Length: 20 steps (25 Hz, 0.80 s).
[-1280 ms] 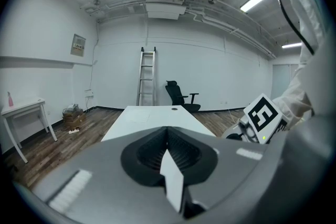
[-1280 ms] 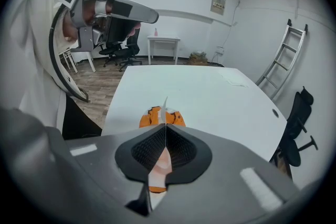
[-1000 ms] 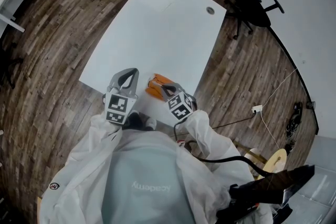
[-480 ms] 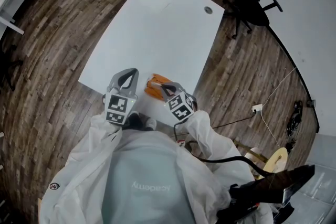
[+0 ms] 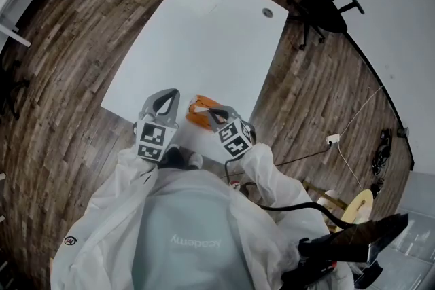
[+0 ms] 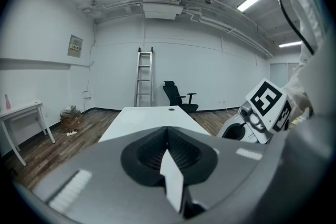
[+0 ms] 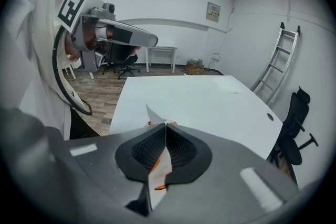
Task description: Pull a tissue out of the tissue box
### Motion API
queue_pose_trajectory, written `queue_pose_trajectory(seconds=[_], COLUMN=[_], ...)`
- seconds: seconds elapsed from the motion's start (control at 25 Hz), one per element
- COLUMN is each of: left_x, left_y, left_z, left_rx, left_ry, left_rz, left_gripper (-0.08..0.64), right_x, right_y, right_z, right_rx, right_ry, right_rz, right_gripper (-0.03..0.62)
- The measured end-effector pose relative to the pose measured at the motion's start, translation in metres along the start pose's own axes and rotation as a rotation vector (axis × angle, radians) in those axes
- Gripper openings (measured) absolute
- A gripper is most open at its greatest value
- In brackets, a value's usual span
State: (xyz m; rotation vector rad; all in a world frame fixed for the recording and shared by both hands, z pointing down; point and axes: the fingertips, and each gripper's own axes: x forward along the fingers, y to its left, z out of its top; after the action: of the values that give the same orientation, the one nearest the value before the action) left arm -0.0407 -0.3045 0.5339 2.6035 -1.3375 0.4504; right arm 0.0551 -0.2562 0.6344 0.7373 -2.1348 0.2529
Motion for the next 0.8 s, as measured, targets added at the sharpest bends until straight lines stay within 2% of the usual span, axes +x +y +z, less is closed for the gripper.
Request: queue_pose_trajectory(seconds=[0.8], left_x=[0.003], left_y=[-0.006], left_z=[0.000], left_rx=[0.010], left_ry=[0.000], left_rz=[-0.019], left_gripper=[0.000], right_x=[-0.020], right_y=[-0.007], right_z=[0.017], right_rx=[0.022], right_ry=[-0.054], right_rz=[-0.033], right_gripper=[0.005])
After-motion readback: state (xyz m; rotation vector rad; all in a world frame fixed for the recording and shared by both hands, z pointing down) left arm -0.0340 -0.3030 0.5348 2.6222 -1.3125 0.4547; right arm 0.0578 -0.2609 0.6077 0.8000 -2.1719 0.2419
